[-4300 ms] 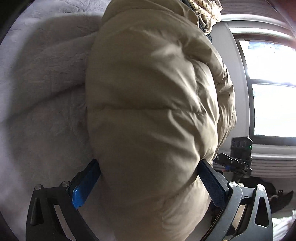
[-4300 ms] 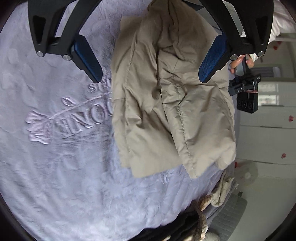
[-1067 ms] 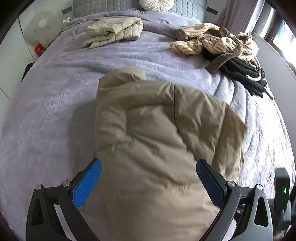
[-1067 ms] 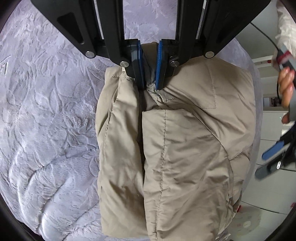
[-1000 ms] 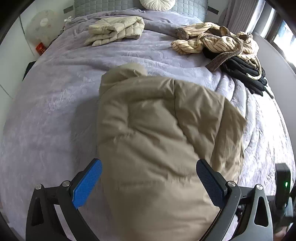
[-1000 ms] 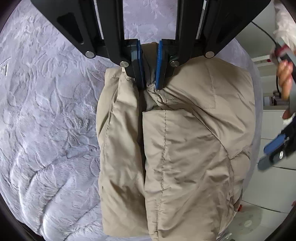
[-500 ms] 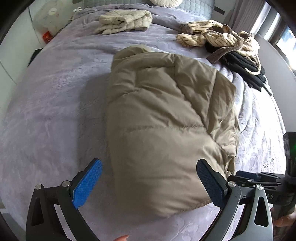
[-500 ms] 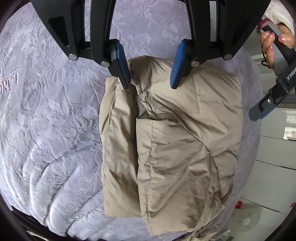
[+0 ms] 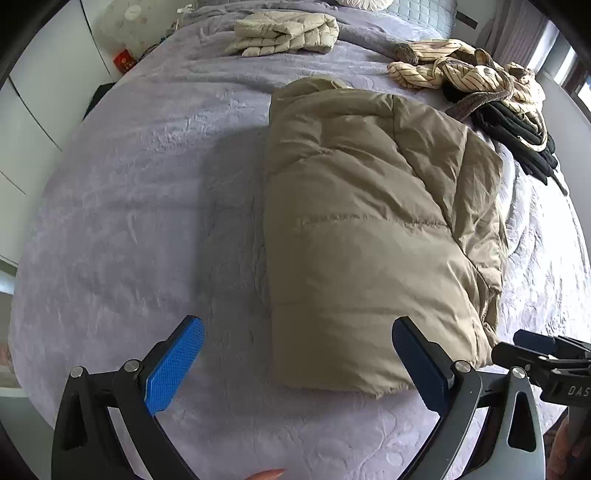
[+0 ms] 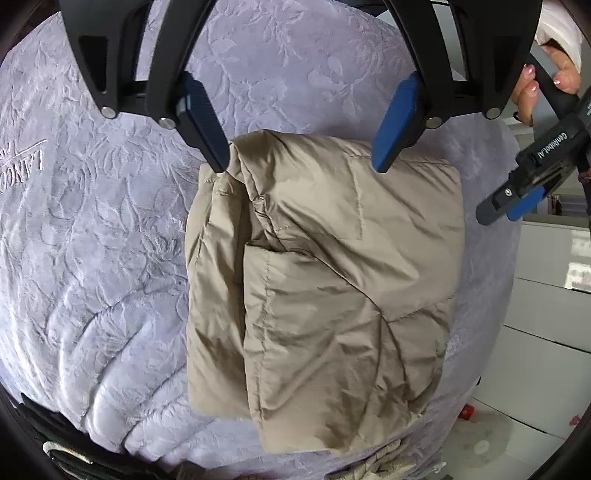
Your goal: Fold large clothes
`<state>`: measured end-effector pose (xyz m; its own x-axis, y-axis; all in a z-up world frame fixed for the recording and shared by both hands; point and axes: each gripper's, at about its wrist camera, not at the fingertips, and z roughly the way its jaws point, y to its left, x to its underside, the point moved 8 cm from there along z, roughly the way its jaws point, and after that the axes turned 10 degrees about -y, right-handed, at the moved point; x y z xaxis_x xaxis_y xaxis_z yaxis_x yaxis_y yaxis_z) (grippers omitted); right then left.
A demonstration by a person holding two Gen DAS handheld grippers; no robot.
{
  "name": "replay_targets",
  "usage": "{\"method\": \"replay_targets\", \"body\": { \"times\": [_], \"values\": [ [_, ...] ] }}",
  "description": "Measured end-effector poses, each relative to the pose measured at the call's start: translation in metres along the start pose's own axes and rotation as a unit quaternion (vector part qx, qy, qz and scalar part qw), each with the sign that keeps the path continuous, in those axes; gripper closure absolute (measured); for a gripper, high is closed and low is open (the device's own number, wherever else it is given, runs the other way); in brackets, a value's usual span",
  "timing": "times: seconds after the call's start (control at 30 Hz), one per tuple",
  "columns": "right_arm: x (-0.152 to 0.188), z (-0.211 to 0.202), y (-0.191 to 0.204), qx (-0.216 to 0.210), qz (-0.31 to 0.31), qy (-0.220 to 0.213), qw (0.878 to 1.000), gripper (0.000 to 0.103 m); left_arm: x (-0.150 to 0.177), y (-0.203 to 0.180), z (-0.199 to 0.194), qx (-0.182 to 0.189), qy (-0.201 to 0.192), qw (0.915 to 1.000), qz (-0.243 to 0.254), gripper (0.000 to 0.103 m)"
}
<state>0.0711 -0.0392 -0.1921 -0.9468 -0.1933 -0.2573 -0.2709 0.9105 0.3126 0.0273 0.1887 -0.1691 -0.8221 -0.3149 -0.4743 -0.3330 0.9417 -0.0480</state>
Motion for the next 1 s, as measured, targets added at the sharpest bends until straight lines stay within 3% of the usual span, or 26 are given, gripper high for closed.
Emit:
{"method": "replay_targets", "body": {
  "times": [0.17,0.2,0.23,0.37,0.57,1.0],
  "values": [
    [-0.004,-0.017,0.014,0.013,0.0,-0.041,0.999,0.012,0.004,0.003,-0.007,0.011,0.002,0.9999,-0.005,0.001],
    [-0.005,-0.023,0.019,0.016,0.001,-0.053,0.998,0.01,0.005,0.004,-0.01,0.011,0.002,0.9999,-0.003,0.001],
    [-0.006,-0.028,0.023,0.02,0.002,-0.063,0.998,0.001,0.005,0.005,-0.011,0.013,0.001,0.9999,-0.002,0.001],
    [-0.006,-0.039,0.037,0.037,0.004,-0.085,0.996,0.0,0.007,0.006,-0.02,0.017,-0.005,0.9998,0.006,0.001],
    [-0.012,-0.072,0.059,0.097,-0.026,-0.121,0.988,0.0,0.0,0.011,-0.046,0.012,-0.033,0.9991,0.022,0.001],
    [-0.019,-0.135,0.068,0.133,-0.057,-0.191,0.971,0.0,-0.012,0.014,-0.119,-0.008,-0.096,0.9953,-0.003,0.001]
  ]
}}
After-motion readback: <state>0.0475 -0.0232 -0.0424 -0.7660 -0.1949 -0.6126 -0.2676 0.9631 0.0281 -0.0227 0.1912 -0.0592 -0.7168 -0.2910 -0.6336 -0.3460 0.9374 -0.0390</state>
